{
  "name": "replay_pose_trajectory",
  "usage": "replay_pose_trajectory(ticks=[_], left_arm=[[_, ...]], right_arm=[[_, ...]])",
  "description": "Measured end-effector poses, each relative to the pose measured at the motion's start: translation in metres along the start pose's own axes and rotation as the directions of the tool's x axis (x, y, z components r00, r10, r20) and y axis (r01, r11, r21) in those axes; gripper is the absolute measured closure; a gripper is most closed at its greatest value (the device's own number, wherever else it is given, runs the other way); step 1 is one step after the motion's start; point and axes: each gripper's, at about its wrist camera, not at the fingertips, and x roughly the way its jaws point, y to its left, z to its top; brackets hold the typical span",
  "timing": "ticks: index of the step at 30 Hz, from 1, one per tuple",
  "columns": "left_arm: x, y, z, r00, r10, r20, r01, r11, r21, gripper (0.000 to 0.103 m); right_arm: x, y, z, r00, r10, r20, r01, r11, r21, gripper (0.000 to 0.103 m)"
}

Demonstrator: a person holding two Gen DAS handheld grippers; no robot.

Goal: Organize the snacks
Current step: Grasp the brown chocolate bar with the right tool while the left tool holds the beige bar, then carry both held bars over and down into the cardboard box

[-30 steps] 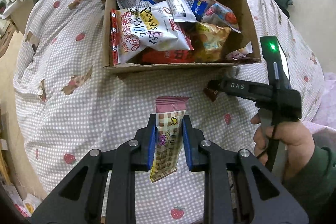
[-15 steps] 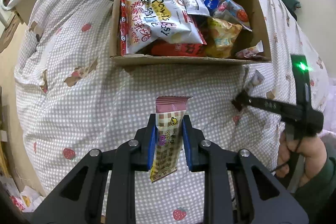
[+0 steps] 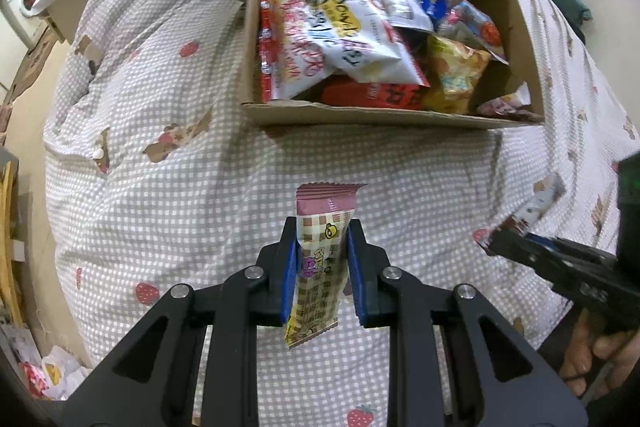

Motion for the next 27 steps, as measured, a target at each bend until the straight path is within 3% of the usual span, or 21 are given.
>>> replay_pose_trajectory(ticks=[8, 15, 21, 27], left_arm=[[-0.011, 0.015, -0.002, 0.998, 0.03, 0.062, -0.027, 0.999, -0.044, 0.083], [-0.032, 0.009, -0.001, 0.988, 0.064, 0.137, -0.062, 0.998, -0.023, 0.084], [-0.058, 0.008, 0.023, 0.977, 0.043, 0.21, -0.031, 0.998, -0.057, 0.084], [-0.072, -0.009, 0.056, 0.963, 0.002, 0.271, 0.009, 0.999, -0.037, 0.084]], right_arm=[[-0.019, 0.033, 0.006, 0.991, 0.1, 0.094, -0.093, 0.993, -0.074, 0.085], [-0.056, 0.031, 0.024, 0.972, 0.099, 0.214, -0.083, 0.993, -0.085, 0.085], [-0.082, 0.02, 0.042, 0.95, 0.106, 0.292, -0.091, 0.994, -0.062, 0.085], [-0.089, 0.01, 0.06, 0.943, 0.094, 0.319, -0.084, 0.995, -0.045, 0.085]])
